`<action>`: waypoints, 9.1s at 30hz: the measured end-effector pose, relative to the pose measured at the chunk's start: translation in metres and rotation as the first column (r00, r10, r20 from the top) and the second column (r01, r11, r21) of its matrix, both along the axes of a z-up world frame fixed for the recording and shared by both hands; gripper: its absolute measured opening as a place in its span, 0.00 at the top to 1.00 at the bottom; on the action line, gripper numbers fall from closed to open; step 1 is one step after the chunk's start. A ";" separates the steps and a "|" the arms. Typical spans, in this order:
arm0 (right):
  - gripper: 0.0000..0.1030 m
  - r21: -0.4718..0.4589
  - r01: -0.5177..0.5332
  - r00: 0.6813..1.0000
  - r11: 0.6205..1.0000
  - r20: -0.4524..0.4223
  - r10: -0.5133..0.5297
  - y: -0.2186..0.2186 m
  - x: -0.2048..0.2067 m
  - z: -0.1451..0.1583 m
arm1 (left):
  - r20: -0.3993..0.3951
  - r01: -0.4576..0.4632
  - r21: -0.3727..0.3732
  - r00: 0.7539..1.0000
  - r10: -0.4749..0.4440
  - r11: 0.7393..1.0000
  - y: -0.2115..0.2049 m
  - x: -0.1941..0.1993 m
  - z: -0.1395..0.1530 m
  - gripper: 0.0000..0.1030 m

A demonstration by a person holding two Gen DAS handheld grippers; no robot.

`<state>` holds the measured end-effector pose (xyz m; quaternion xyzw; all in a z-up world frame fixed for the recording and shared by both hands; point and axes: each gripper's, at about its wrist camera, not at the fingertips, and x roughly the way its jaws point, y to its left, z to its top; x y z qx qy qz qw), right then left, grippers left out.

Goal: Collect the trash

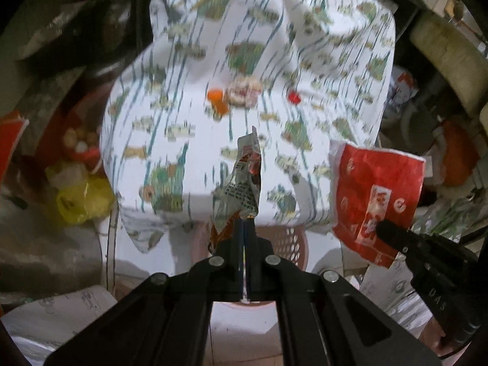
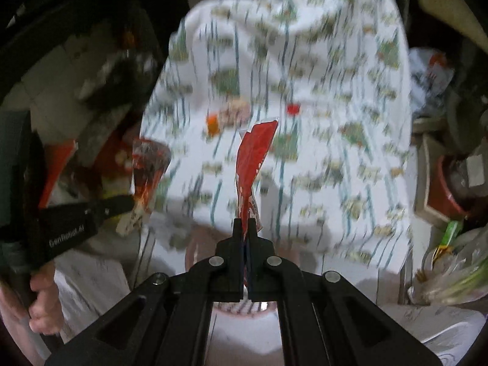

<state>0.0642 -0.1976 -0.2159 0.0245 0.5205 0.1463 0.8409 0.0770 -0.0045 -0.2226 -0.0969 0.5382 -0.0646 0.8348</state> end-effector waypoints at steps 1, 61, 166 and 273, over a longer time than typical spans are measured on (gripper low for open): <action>0.99 0.011 -0.002 0.999 1.000 -0.040 0.003 0.000 0.001 -0.008 | -0.015 0.000 -0.001 1.000 0.000 1.000 0.000 0.000 -0.006 1.00; 0.45 0.081 0.305 0.852 0.949 -0.468 -0.234 -0.026 0.046 -0.223 | -0.380 0.032 0.111 0.925 0.013 0.993 -0.033 0.005 -0.189 0.38; 0.82 0.227 0.110 0.980 0.968 -0.186 -0.068 0.060 0.250 -0.069 | 0.109 -0.214 0.088 0.973 0.205 0.973 0.097 0.165 0.010 0.00; 0.81 -0.126 0.159 0.987 0.979 0.041 -0.155 -0.063 0.200 -0.044 | -0.107 -0.207 -0.080 0.974 0.198 0.975 0.120 0.194 -0.053 0.98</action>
